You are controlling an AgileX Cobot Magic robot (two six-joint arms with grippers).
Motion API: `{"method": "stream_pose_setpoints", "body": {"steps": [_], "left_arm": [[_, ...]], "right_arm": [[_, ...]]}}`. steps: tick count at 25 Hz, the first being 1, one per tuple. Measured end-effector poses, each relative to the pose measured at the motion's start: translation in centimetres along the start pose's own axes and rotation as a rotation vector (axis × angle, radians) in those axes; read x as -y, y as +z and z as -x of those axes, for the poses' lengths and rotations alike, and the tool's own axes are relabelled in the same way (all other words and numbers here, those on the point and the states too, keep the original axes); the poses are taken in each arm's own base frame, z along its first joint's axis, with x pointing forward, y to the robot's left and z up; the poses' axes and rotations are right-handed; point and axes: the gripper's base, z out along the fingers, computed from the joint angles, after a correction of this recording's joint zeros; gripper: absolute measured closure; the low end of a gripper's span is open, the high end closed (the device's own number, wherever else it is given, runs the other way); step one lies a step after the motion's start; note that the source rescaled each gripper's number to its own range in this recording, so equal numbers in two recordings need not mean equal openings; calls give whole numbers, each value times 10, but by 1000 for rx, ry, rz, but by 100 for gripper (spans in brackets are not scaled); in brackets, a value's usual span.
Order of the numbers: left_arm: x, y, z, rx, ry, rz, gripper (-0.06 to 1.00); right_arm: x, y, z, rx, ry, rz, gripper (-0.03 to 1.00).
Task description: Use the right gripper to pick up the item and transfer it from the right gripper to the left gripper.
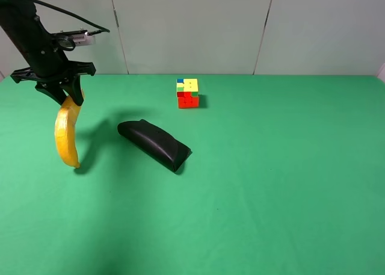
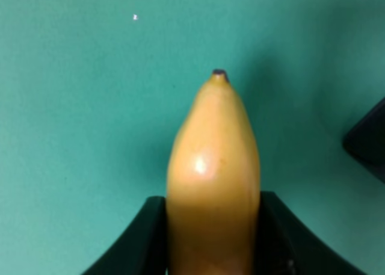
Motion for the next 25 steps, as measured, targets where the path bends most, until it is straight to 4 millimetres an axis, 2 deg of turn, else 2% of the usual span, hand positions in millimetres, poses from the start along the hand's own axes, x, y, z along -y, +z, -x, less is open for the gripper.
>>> {"method": "stream_pose_setpoints", "body": {"steps": [3, 4, 6, 8, 9, 11, 15, 25], "left_arm": [[0, 0, 0, 0, 25, -1, 94], [0, 0, 0, 0, 29, -2, 90], [0, 0, 0, 0, 28, -1, 68], [0, 0, 0, 1, 12, 0, 32], [0, 0, 0, 1, 0, 0, 17], [0, 0, 0, 1, 0, 0, 4], [0, 0, 0, 1, 1, 1, -4], [0, -4, 2, 5, 3, 1, -5]], "right_arm": [[0, 0, 0, 0, 0, 0, -3], [0, 0, 0, 0, 0, 0, -3], [0, 0, 0, 0, 0, 0, -3], [0, 0, 0, 0, 0, 0, -3], [0, 0, 0, 0, 0, 0, -3], [0, 0, 0, 0, 0, 0, -3], [0, 0, 0, 0, 0, 0, -3], [0, 0, 0, 0, 0, 0, -3]]}}
